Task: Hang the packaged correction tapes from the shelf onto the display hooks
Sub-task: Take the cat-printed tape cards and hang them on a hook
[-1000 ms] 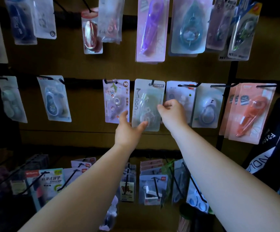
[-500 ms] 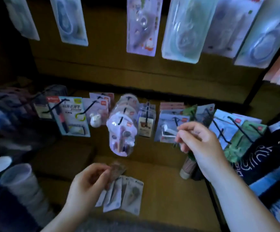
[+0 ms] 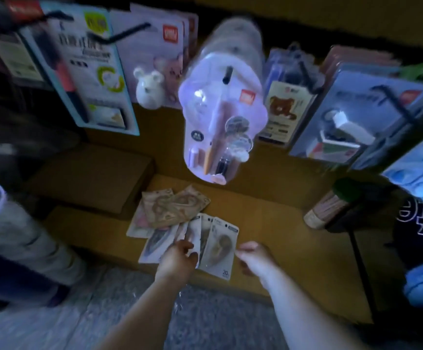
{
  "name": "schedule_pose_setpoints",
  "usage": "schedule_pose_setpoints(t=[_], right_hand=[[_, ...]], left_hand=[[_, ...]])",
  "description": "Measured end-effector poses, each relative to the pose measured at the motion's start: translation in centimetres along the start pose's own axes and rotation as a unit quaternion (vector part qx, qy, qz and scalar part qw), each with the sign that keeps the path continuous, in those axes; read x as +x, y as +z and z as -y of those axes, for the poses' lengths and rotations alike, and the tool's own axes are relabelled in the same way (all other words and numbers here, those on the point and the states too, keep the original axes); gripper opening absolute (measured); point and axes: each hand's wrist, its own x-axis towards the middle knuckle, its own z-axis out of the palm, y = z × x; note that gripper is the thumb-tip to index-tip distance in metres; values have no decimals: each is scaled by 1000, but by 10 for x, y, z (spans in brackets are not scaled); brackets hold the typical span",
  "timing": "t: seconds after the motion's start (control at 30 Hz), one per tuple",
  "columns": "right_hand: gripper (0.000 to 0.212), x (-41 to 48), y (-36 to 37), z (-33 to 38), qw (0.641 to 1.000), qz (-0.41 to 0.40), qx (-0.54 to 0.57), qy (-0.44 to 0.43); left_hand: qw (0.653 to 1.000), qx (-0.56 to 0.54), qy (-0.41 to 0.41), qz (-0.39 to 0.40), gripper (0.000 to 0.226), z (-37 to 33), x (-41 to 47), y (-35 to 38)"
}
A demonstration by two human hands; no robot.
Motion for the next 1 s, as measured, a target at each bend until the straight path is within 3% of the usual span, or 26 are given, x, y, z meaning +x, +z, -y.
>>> schedule_pose_setpoints(t=[0.2, 0.33, 0.57, 0.73, 0.8, 0.87, 0.93, 1.0], right_hand=[[43, 42, 11, -24, 995, -35, 24, 87], [36, 60, 29, -31, 993, -29, 17, 109], [43, 84, 53, -28, 995, 7, 50, 82], [32, 96, 62, -32, 996, -47, 38, 67], [38, 99, 65, -33, 994, -85, 31, 65], [49, 102, 66, -31, 988, -146, -6, 42], [58, 103, 66, -23, 981, -189, -41, 2], [63, 100, 67, -11, 977, -185, -89, -62]], left_hand=[[998, -44, -28, -19, 44, 32, 38, 26], [1000, -3, -18, -10, 56, 41, 48, 39], [996, 81, 17, -19, 52, 52, 56, 49], [994, 94, 33, -36, 43, 53, 55, 49], [994, 64, 30, -85, 31, 51, 54, 41], [969, 42, 69, -233, 25, 44, 57, 26], [943, 0, 72, -325, 26, 45, 70, 10], [943, -95, -17, -320, 33, 45, 88, -6]])
